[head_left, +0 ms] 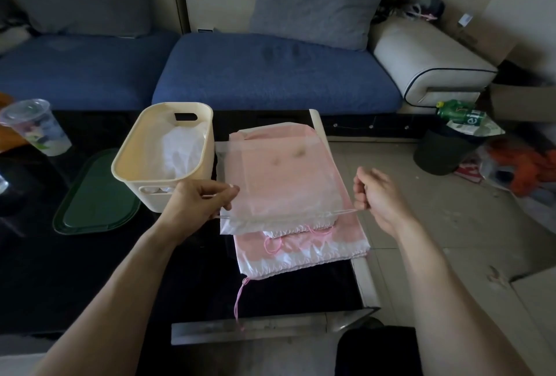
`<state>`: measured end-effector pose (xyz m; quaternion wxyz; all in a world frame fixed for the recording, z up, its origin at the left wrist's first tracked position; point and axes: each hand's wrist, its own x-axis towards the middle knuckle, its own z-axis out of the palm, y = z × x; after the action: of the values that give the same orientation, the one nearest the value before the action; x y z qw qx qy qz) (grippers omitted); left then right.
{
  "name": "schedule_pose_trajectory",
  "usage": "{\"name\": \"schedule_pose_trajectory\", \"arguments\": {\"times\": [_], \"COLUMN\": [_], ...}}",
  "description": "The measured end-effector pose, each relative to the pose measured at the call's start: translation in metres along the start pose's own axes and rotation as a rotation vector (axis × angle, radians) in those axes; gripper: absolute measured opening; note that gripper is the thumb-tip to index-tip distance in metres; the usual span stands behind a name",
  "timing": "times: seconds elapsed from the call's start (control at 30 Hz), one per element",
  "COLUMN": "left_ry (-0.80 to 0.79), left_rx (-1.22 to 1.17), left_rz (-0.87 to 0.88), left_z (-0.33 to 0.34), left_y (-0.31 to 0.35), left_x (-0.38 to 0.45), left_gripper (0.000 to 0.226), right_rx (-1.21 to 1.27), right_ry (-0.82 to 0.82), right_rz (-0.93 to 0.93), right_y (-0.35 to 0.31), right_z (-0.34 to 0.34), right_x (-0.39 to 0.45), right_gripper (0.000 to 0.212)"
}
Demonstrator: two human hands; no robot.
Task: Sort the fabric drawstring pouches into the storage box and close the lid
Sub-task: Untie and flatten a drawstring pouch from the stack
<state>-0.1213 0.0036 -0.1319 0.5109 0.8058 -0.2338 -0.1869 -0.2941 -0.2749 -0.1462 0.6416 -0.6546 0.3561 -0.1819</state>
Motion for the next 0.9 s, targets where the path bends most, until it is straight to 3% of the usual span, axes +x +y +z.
{"name": "schedule_pose_trajectory", "arguments": {"times": [0.1, 0.17, 0.37, 0.5, 0.57, 0.77, 0.9], "left_ry": [-0.058, -0.071, -0.114, -0.139, -0.168, -0.347, -0.185], "left_rx": [-0.091, -0.010, 0.378, 0.403, 0.448, 0.648, 0.710], "left_rz": [0.019, 0.046, 0.103, 0.060, 0.012, -0.183, -0.128], "left_z": [0.006, 0.008, 0.007, -0.002, -0.004, -0.004, 0.000], "left_y": [-0.002, -0.005, -0.017, -0.014, -0.013, -0.009, -0.015], "left_x": [0.001, 0.001, 0.004, 0.006, 0.006, 0.005, 0.007], "left_gripper": [0.012, 0.012, 0.012, 0.012, 0.016, 0.028, 0.055], "right_rx": [-0.098, -0.182, -0.649, -0.732, -0.779, -0.947, -0.956], "right_ry": [-0.131, -0.200, -0.120, -0.015, -0.054, -0.204, -0.239], "right_rz": [-0.092, -0.172, -0.398, -0.354, -0.347, -0.239, -0.205], "right_y": [0.005, 0.003, -0.002, 0.001, 0.001, 0.002, 0.002], "right_z": [0.010, 0.017, 0.005, -0.018, -0.021, 0.003, 0.005], "right_x": [-0.006, -0.011, -0.009, 0.004, 0.005, -0.002, -0.006], "right_gripper": [0.024, 0.023, 0.019, 0.029, 0.039, 0.027, 0.024]}}
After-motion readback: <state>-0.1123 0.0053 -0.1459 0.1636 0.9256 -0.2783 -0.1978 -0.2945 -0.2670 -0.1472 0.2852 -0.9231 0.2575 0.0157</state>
